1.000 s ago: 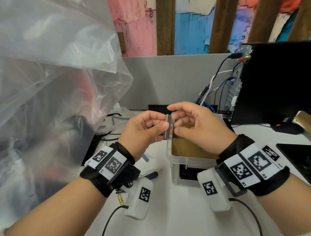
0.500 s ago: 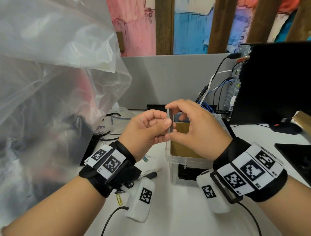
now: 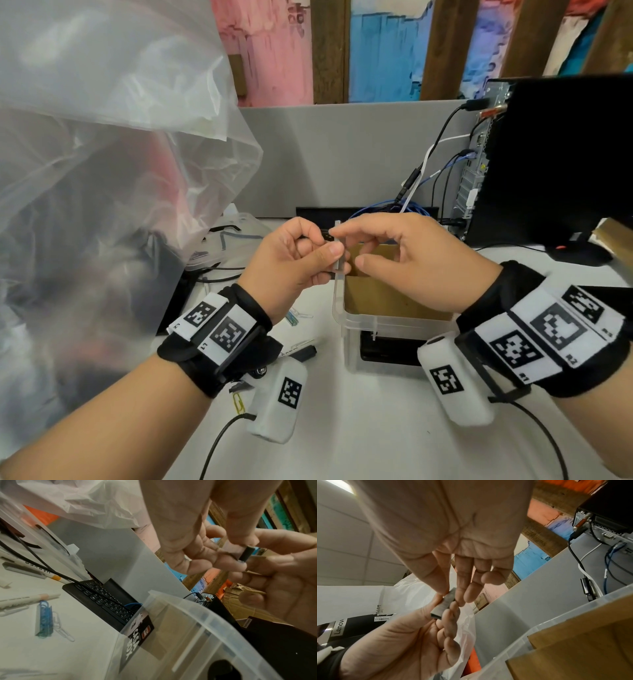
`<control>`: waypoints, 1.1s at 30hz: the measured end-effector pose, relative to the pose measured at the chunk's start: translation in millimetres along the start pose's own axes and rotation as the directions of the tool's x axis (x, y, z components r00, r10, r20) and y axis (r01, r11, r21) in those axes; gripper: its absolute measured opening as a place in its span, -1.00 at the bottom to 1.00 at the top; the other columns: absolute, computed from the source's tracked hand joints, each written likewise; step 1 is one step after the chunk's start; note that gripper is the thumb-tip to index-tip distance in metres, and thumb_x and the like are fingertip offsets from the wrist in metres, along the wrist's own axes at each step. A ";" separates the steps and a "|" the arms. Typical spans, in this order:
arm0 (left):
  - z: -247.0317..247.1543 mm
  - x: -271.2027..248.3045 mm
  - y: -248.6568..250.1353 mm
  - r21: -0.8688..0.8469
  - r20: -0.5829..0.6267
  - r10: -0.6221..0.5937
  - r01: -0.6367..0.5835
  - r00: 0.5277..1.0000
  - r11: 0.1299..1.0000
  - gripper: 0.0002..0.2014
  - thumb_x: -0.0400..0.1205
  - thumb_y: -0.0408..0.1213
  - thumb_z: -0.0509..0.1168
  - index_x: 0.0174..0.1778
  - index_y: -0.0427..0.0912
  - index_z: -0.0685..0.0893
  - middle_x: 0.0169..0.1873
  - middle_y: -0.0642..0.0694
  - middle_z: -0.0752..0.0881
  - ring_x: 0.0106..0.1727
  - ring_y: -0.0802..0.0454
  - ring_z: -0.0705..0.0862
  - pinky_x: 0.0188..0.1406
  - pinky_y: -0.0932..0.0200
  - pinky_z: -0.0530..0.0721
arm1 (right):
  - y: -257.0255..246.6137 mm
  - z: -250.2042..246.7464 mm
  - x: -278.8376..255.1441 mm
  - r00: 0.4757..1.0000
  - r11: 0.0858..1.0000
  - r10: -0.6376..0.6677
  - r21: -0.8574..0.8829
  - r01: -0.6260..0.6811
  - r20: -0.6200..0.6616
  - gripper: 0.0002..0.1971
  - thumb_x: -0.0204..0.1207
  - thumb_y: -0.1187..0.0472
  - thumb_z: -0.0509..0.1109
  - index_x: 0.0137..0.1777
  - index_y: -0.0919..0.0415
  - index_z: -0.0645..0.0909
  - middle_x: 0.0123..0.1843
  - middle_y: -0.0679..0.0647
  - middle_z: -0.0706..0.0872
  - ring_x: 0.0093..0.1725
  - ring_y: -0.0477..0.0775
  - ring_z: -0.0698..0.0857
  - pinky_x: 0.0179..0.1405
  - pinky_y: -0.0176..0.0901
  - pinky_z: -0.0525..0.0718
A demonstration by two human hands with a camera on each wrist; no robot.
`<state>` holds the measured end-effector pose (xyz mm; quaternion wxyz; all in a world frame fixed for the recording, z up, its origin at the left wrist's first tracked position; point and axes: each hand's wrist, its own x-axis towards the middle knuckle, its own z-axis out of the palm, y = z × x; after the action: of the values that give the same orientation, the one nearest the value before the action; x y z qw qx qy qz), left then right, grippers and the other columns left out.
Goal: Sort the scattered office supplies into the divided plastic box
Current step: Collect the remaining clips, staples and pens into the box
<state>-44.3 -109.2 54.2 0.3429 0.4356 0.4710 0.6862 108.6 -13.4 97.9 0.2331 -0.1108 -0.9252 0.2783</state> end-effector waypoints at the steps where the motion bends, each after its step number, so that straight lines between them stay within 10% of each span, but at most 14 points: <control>1: -0.2 0.4 -1.4 0.005 0.014 -0.002 0.002 1.000 1.000 -0.78 0.47 -0.39 0.40 -0.22 -0.21 0.43 -0.42 -0.12 0.75 -0.35 -0.03 0.76 -0.39 0.24 0.59 | 1.2 -1.5 1.3 1.000 1.000 -0.002 0.003 0.002 0.014 -0.58 0.51 0.37 0.31 0.24 -0.13 0.66 0.02 -0.16 0.75 0.01 -0.17 0.68 0.14 -0.07 0.67; 7: -0.4 6.7 -12.5 0.100 0.058 -0.013 0.008 0.998 0.995 -0.81 0.47 -0.33 0.39 -0.21 -0.21 0.47 -0.34 -0.19 0.77 -0.28 -0.12 0.77 -0.22 0.07 0.61 | 6.7 -12.9 12.7 0.984 0.993 0.059 0.087 -0.075 0.166 -0.54 0.48 0.55 0.24 0.16 0.06 0.74 -0.09 0.03 0.81 0.00 -0.08 0.76 0.20 0.02 0.67; 12: -7.9 23.1 -25.6 0.307 0.035 0.064 -0.072 0.997 0.949 -0.73 0.44 -0.01 0.41 -0.22 -0.14 0.58 -0.26 -0.24 0.72 -0.20 -0.02 0.69 -0.16 0.16 0.65 | 18.1 -23.3 21.4 0.952 0.976 0.196 0.048 -0.212 0.236 -0.48 0.47 0.61 0.16 0.04 0.01 0.76 -0.25 0.00 0.76 -0.34 -0.28 0.69 -0.37 -0.58 0.51; 16: -17.5 35.4 -48.8 0.534 0.058 0.092 -0.109 0.994 0.839 -0.74 0.59 -0.05 0.24 0.10 -0.08 0.63 0.07 -0.07 0.70 0.14 0.01 0.67 0.22 -0.16 0.63 | 35.4 -16.7 23.6 0.854 0.941 0.332 -0.073 -0.331 0.400 -0.46 0.49 0.58 0.14 0.00 -0.09 0.75 -0.16 0.02 0.78 -0.14 -0.09 0.77 -0.34 -0.54 0.55; 20: -17.8 40.1 -64.8 0.705 0.144 0.094 -0.169 0.985 0.688 -0.60 0.63 -0.10 0.12 0.40 0.01 0.50 0.47 0.12 0.44 0.49 0.32 0.35 0.51 0.22 0.35 | 47.9 -3.7 21.4 0.725 0.898 0.433 -0.189 -0.397 0.536 -0.50 0.52 0.53 0.21 0.12 -0.08 0.74 -0.11 -0.05 0.76 -0.09 -0.12 0.75 -0.42 -0.56 0.51; 29: -13.7 35.2 -82.6 0.646 0.134 0.087 -0.154 0.987 0.747 -0.60 0.66 -0.14 0.04 0.43 -0.01 0.41 0.51 0.22 0.39 0.51 0.42 0.31 0.40 0.56 0.24 | 70.0 28.0 25.9 0.444 0.819 0.531 -0.302 -0.489 0.722 -0.53 0.61 0.51 0.15 0.41 0.12 0.57 -0.07 -0.11 0.55 -0.03 -0.07 0.60 -0.34 -0.76 0.41; 33: -13.8 35.4 -82.6 0.639 0.130 0.104 -0.164 0.986 0.752 -0.62 0.66 -0.15 0.06 0.41 -0.03 0.43 0.49 0.20 0.43 0.49 0.39 0.36 0.38 0.56 0.26 | 78.4 42.3 31.6 0.422 0.850 0.515 -0.382 -0.361 0.746 -0.62 0.67 0.40 0.16 0.43 0.22 0.55 0.28 0.13 0.65 0.10 0.06 0.61 0.14 -0.48 0.49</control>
<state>-65.7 -56.3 -16.6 0.1416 0.5888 0.6311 0.4848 66.3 41.9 34.0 -0.3208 -0.2228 -0.8798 0.2709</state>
